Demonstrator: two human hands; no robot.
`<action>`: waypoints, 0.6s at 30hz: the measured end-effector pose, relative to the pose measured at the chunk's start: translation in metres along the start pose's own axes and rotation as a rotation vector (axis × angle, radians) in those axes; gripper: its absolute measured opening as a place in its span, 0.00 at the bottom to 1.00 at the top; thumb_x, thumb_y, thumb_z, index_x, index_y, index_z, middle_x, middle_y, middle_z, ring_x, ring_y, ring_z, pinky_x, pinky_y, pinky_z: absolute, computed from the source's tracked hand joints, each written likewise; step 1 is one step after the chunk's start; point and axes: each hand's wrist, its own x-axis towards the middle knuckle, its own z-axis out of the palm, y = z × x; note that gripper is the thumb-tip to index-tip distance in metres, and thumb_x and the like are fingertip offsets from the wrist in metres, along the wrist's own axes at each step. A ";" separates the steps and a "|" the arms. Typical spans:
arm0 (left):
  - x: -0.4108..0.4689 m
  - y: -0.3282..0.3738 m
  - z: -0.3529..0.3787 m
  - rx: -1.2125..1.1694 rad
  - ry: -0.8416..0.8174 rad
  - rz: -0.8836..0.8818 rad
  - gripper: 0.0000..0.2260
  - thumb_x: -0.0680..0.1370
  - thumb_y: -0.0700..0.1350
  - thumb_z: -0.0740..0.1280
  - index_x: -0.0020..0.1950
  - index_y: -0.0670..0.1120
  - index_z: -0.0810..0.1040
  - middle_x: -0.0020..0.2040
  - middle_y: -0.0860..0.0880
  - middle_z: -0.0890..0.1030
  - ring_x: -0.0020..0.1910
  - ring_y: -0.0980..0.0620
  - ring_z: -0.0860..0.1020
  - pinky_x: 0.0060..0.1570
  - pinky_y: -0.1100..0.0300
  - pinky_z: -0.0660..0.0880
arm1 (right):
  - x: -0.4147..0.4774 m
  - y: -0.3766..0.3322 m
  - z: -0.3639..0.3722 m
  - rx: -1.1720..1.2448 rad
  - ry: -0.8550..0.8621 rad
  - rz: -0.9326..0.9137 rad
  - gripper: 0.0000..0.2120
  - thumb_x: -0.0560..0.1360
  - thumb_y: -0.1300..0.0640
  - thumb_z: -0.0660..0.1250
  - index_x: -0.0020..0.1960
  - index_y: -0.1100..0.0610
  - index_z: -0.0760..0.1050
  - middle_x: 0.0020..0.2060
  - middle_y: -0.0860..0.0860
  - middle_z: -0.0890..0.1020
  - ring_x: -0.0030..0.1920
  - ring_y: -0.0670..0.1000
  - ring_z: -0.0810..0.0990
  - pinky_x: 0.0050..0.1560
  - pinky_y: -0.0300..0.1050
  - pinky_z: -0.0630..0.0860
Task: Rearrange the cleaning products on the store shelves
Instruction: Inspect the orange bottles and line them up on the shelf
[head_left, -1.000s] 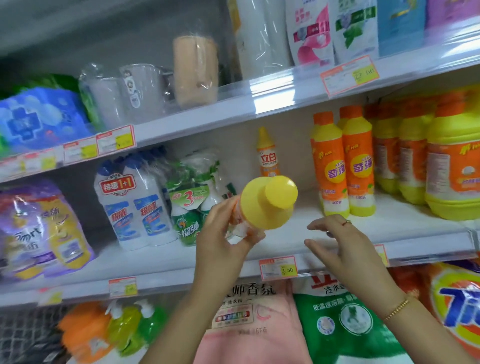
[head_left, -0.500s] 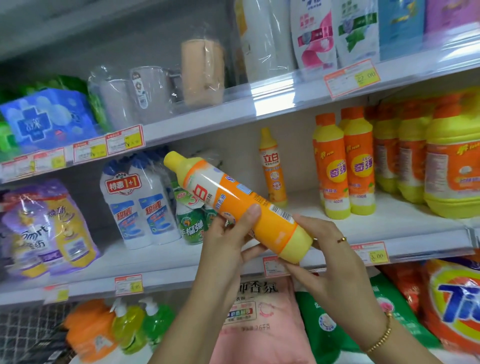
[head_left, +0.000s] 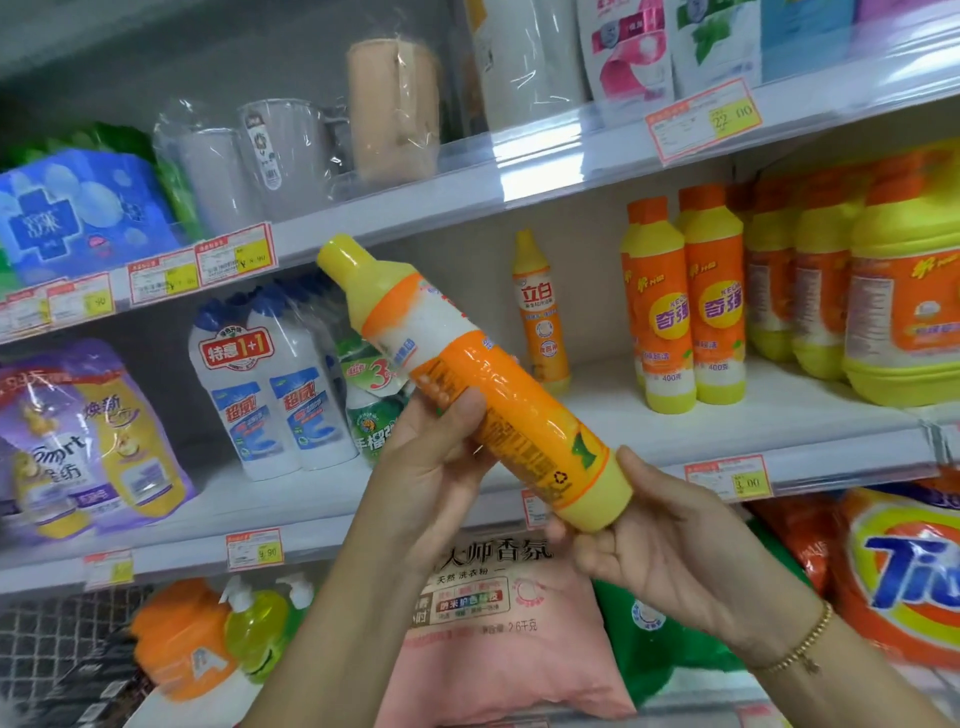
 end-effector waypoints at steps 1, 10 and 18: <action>0.001 0.001 0.001 0.027 0.067 0.016 0.29 0.60 0.43 0.82 0.58 0.47 0.77 0.55 0.44 0.82 0.53 0.47 0.82 0.49 0.54 0.80 | 0.001 0.001 0.003 -0.118 0.063 -0.088 0.28 0.64 0.44 0.77 0.59 0.58 0.79 0.50 0.65 0.80 0.41 0.58 0.81 0.43 0.45 0.81; -0.006 -0.005 0.015 0.354 0.269 0.087 0.27 0.63 0.49 0.72 0.62 0.47 0.75 0.54 0.46 0.83 0.51 0.50 0.83 0.45 0.59 0.81 | 0.006 0.018 0.030 -1.661 0.629 -0.543 0.37 0.69 0.42 0.71 0.73 0.40 0.59 0.50 0.40 0.76 0.48 0.40 0.75 0.47 0.40 0.73; 0.001 0.025 -0.011 0.088 0.253 -0.034 0.24 0.70 0.52 0.65 0.63 0.41 0.75 0.52 0.42 0.83 0.49 0.47 0.82 0.45 0.51 0.82 | -0.001 0.008 0.028 -0.393 -0.049 0.032 0.24 0.65 0.42 0.74 0.55 0.55 0.80 0.44 0.62 0.83 0.40 0.58 0.83 0.40 0.45 0.79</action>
